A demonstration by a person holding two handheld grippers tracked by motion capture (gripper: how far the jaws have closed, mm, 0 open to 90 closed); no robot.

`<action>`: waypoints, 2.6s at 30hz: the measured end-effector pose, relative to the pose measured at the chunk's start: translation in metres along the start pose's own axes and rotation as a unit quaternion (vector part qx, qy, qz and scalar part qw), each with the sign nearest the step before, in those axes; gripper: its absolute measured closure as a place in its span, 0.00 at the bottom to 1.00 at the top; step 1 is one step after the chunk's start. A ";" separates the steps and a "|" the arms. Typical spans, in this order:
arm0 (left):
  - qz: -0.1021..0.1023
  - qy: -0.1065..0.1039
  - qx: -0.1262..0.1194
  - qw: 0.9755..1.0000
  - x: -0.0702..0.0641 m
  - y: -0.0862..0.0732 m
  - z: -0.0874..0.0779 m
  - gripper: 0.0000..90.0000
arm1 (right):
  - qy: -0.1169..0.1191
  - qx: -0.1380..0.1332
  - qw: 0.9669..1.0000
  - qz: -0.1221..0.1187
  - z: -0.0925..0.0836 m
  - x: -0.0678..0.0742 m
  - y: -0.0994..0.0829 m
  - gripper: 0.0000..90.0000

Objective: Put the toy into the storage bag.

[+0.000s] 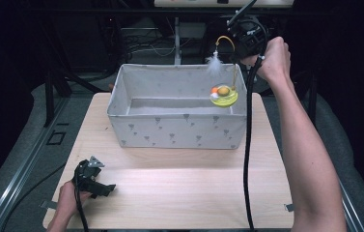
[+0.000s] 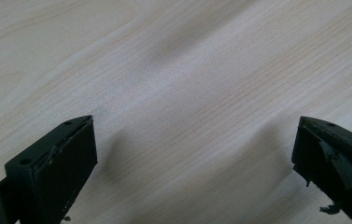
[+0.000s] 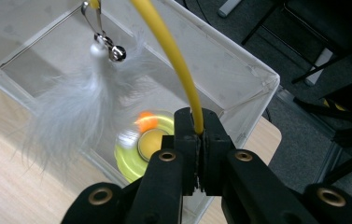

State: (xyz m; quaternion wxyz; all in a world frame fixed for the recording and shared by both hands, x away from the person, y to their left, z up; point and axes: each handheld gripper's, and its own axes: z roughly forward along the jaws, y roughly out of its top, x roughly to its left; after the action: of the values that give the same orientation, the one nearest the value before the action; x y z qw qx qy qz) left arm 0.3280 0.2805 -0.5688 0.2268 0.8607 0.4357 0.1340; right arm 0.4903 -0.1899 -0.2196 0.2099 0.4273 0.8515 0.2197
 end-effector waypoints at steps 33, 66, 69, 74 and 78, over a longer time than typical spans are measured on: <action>0.000 0.000 0.001 1.000 0.000 0.000 0.000 0.00 | 0.021 0.077 0.997 0.016 0.061 -0.012 -0.035 0.98; -0.001 -0.002 -0.003 1.000 0.001 -0.001 -0.002 0.00 | 0.060 0.170 0.983 0.028 0.129 -0.010 -0.082 0.98; -0.001 0.002 -0.004 1.000 0.000 -0.001 -0.001 0.00 | 0.063 0.178 0.981 0.034 0.134 -0.011 -0.085 0.98; -0.001 0.002 -0.003 1.000 0.000 -0.001 -0.001 0.00 | 0.069 0.190 0.979 0.040 0.139 -0.013 -0.088 0.98; -0.001 0.001 -0.003 1.000 0.000 -0.001 -0.001 0.00 | 0.071 0.192 0.978 0.040 0.138 -0.014 -0.088 0.98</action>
State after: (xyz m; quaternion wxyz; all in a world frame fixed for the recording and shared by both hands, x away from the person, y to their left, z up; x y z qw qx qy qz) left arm 0.3273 0.2815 -0.5681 0.2291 0.8594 0.4363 0.1362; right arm 0.5171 -0.2221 -0.3789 0.0538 0.4765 0.8728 0.0905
